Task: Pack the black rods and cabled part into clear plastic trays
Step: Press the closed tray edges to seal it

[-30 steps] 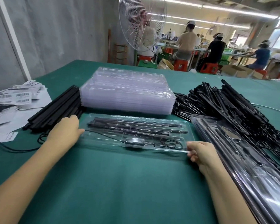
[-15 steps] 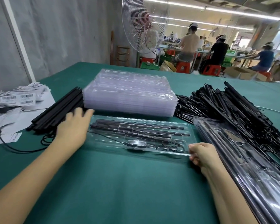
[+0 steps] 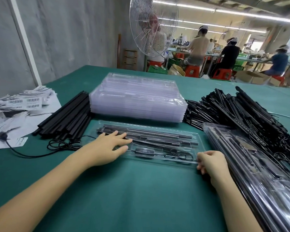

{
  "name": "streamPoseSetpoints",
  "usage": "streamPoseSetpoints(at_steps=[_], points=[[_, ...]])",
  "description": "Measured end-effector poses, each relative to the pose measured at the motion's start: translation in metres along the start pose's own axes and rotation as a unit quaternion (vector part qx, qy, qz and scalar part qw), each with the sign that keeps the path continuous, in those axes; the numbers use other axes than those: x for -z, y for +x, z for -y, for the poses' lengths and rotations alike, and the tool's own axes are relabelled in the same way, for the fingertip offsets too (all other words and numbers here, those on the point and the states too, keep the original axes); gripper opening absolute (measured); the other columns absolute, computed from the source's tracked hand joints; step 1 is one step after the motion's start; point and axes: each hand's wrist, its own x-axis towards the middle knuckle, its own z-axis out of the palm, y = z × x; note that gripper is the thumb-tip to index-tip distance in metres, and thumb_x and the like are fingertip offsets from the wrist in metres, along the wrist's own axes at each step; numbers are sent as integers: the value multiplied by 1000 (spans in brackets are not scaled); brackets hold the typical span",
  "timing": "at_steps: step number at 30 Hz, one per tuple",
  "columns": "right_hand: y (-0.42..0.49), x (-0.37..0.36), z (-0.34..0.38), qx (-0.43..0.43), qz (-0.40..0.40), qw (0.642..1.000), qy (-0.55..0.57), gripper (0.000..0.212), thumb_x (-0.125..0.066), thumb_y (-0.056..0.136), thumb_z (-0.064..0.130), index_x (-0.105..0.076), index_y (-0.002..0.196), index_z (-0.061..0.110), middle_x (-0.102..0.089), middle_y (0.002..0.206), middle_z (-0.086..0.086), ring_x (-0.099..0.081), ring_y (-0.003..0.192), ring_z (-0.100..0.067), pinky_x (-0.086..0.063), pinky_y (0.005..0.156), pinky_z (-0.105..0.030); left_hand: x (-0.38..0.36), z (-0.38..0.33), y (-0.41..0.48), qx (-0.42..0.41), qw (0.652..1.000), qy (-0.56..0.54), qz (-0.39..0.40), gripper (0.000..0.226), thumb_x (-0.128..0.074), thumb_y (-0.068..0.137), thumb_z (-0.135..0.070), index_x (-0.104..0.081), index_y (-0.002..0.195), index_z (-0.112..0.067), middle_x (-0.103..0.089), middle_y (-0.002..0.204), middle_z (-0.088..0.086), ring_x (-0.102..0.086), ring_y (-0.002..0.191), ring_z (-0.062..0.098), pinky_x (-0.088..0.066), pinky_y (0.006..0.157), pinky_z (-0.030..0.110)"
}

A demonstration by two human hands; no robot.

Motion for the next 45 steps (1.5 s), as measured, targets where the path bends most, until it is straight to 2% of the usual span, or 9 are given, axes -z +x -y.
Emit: streamPoseSetpoints(at_steps=[9,15,17,20,23,27,30,38,45], points=[[-13,-3,10,49,-37,989,-133,12,-45,88,9,-53,96,4,-65,70,-15,-56,48,-21,-47,47,-27,-14,13,-3,-26,993,118,-11,61,-20,86,-71,13,135,-56,13,149,-24,11,143,4,5,116,32],[-40,-5,28,113,-85,876,-461,22,-39,96,22,-55,99,8,-46,116,-17,-48,99,-33,-36,66,-32,-17,10,0,-7,986,166,-15,60,-24,97,-54,2,149,-42,6,159,-12,7,147,15,-1,117,37],[-51,-5,35,164,-75,914,-365,31,-45,93,25,-55,67,11,-57,81,-14,-53,72,-29,-38,58,-32,-17,10,0,-7,984,175,-21,59,-22,98,-51,3,149,-40,6,159,-10,7,147,16,-2,117,38],[-76,-22,44,30,175,984,-27,42,-51,96,29,-59,64,3,-60,52,-12,-56,40,-21,-41,37,-23,-17,7,-2,-3,977,209,-38,57,-19,100,-48,5,150,-37,3,160,-7,2,148,19,-6,117,41],[-89,-52,41,-108,312,919,217,33,-53,94,31,-49,102,-1,-67,85,-27,-71,68,-28,-56,51,-29,-19,-5,2,23,964,256,-62,56,-17,101,-47,5,151,-35,-1,161,-4,-4,148,21,-13,116,44],[-83,-84,44,-156,206,864,432,42,-60,90,23,-42,123,3,-49,126,-30,-58,110,-33,-50,85,-34,-19,-30,-4,12,959,252,-129,56,-46,98,-39,-29,149,-23,-33,152,10,-36,137,33,-37,104,52],[-74,-101,56,-185,97,858,470,22,-65,88,15,-52,99,1,-57,113,-23,-57,108,-33,-50,87,-40,-26,-47,-13,-37,925,276,-260,41,-69,79,-38,-71,112,-14,-71,107,14,-69,92,38,-56,65,53],[-63,-116,64,-191,-18,880,434,17,-61,80,-6,-48,84,4,-59,67,-15,-52,46,-22,-45,58,-33,-39,-71,-21,37,932,255,-256,59,-89,56,-39,-74,107,-15,-73,100,15,-70,87,39,-55,62,57],[-47,-101,73,-262,94,846,454,17,-48,86,-8,-46,95,6,-51,69,-11,-46,53,-19,-39,39,-24,-41,-70,-19,18,933,258,-252,52,-34,86,-40,-70,115,-17,-71,108,13,-69,94,36,-56,67,54]])
